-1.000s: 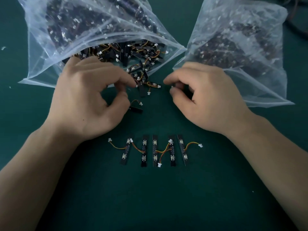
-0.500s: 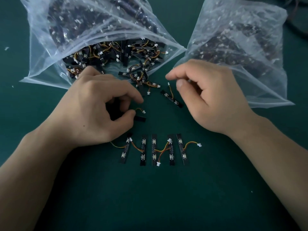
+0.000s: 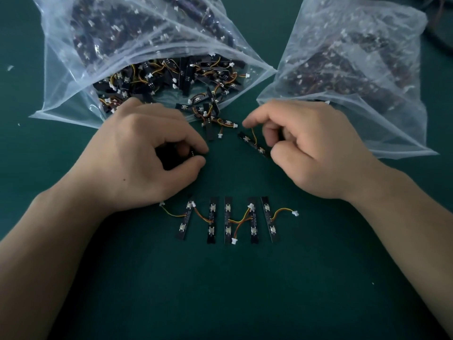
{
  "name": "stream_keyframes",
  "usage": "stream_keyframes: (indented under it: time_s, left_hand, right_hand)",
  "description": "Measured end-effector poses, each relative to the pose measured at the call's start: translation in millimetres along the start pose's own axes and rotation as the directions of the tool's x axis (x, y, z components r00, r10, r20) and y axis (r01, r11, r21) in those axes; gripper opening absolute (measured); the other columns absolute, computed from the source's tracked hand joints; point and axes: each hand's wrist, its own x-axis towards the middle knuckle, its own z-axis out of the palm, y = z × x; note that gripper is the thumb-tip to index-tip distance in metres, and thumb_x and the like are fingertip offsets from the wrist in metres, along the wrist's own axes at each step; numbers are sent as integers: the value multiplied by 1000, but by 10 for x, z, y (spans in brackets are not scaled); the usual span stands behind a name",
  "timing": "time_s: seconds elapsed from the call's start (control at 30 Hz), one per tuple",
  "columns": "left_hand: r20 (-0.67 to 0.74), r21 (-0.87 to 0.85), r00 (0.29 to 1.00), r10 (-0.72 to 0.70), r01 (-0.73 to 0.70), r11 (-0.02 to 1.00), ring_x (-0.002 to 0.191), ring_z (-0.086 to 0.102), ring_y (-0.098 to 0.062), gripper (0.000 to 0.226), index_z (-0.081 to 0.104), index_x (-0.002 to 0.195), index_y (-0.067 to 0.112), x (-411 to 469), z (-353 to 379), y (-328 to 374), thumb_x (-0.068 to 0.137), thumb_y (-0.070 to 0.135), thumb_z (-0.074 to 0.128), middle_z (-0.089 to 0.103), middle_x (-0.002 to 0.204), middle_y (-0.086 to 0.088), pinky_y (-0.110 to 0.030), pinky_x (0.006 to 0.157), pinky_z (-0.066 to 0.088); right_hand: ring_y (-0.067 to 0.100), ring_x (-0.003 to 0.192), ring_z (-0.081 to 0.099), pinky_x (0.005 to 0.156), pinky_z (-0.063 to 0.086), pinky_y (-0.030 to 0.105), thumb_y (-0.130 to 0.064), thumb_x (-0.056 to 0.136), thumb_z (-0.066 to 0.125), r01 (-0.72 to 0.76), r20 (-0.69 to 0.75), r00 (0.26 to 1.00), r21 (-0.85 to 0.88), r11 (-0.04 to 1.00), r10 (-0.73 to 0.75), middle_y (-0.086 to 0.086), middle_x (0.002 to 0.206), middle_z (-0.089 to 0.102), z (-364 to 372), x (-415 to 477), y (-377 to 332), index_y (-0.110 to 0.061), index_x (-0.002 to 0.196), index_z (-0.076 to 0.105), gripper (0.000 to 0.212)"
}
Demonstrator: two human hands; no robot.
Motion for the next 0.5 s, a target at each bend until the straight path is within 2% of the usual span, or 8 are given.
stream_keyframes:
  time_s: [0.1,0.23,0.33,0.5]
  left_hand:
    - [16,-19,1000,-13,13,1000,78,65,-15,8,79,89,24,-3,-12,-14,84,21,73,68,79,10,-49,83,46]
    - [44,-64,998,-37,40,997,78,63,-19,28,78,94,21,0,-34,-42,71,11,66,68,84,8,-47,80,49]
    - [55,-48,998,-19,22,999,81,63,-20,20,78,89,19,11,-4,-30,74,12,67,67,87,5,-48,79,50]
    - [33,-78,999,17,-14,997,89,61,-19,10,80,91,18,10,6,-43,87,13,71,62,96,2,-38,84,49]
  right_hand:
    - [13,73,54,67,50,39,-17,75,49,6,1,1000,-46,999,-6,-11,78,58,13,6,-2,-31,111,72,45]
    - [10,69,53,62,48,33,-18,78,55,16,-10,1000,-64,998,-17,-11,79,58,41,5,3,-33,108,73,38]
    - [10,70,53,63,47,33,-26,82,62,32,-11,999,-75,997,-33,-11,78,58,53,5,20,-36,106,72,28]
    - [11,70,54,64,47,34,-38,85,68,82,5,997,-36,996,-82,-10,75,56,60,14,33,-38,100,73,16]
